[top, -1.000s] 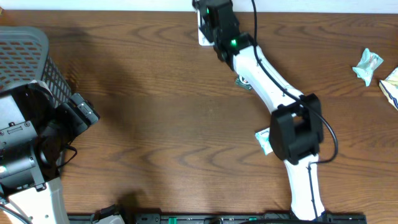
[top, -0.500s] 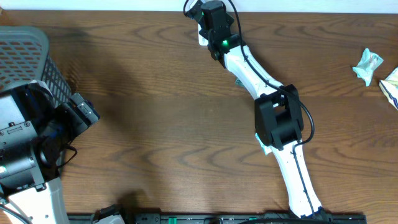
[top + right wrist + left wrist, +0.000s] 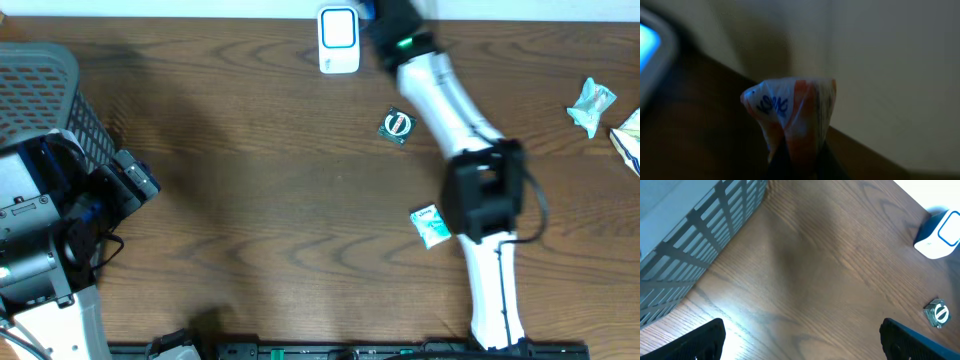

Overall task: Scan the item barcode
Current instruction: 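Carry the orange pack right and drop it at the table edge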

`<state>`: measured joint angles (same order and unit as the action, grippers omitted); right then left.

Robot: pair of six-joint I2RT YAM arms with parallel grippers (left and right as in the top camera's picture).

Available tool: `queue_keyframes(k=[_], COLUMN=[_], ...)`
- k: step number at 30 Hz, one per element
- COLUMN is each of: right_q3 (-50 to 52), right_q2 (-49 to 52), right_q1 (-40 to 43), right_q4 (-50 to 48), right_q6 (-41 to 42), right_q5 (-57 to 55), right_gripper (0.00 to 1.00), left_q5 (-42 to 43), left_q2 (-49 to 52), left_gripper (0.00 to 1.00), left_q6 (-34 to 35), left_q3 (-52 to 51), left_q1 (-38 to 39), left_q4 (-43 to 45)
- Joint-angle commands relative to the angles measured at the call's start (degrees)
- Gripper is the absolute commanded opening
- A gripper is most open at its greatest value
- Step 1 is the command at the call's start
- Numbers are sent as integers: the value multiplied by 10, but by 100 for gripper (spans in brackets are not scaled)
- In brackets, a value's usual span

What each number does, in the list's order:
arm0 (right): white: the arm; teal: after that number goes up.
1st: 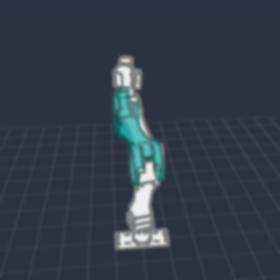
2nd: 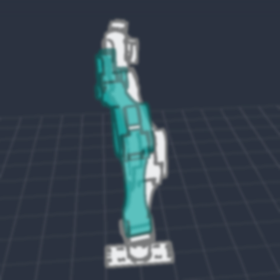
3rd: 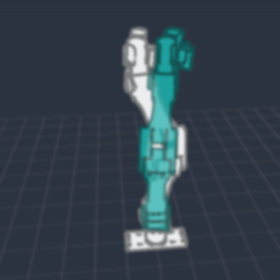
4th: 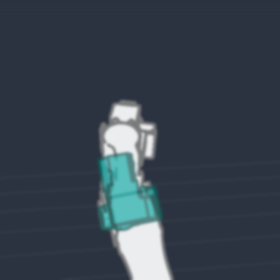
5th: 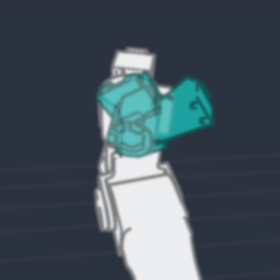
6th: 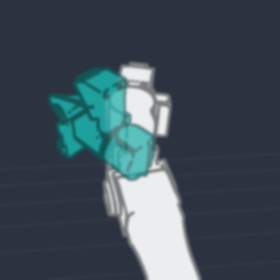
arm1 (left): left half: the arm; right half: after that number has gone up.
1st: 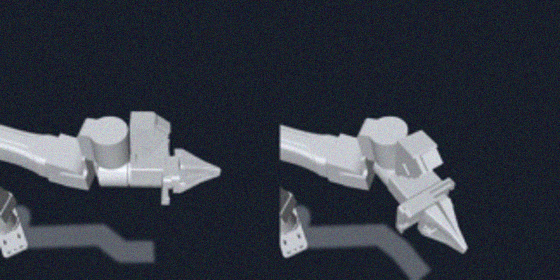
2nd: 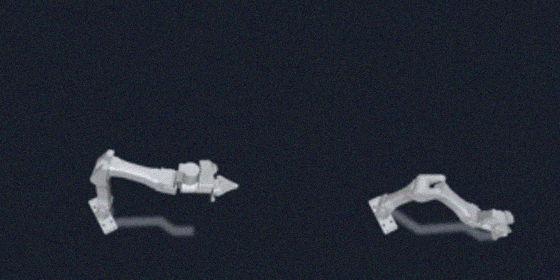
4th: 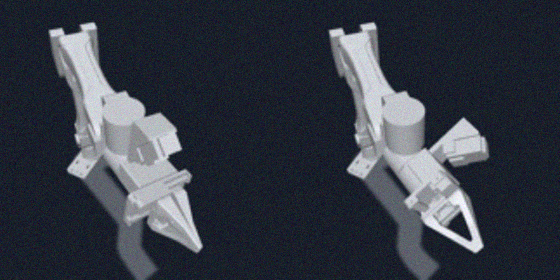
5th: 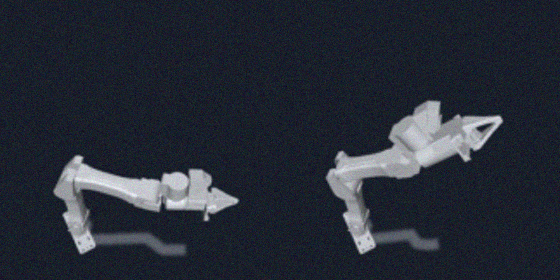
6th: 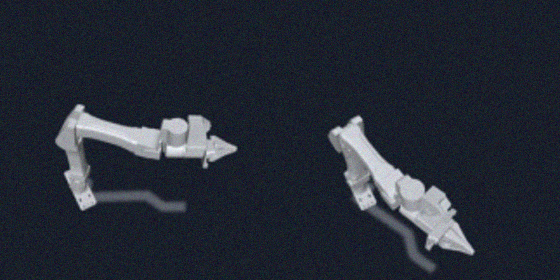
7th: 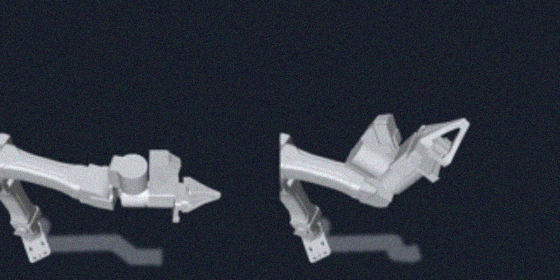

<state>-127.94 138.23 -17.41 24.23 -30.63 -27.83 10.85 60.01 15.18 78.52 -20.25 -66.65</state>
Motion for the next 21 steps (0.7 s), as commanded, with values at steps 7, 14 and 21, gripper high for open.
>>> queue_keyframes(k=[7, 14, 21], right_q3=[-7, 11, 36], right_q2=[-41, -41, -41], right_q1=[223, 312, 322], right_q4=[251, 297, 308], right_q6=[231, 267, 308], right_q5=[-69, 146, 251], right_gripper=[1, 93, 99], left_q5=[5, 5, 5], left_q2=[0, 0, 0], left_gripper=[98, 98, 97], left_q6=[1, 1, 1], left_q3=[9, 9, 9], left_q1=[-3, -3, -3], left_q4=[-2, -2, -2])
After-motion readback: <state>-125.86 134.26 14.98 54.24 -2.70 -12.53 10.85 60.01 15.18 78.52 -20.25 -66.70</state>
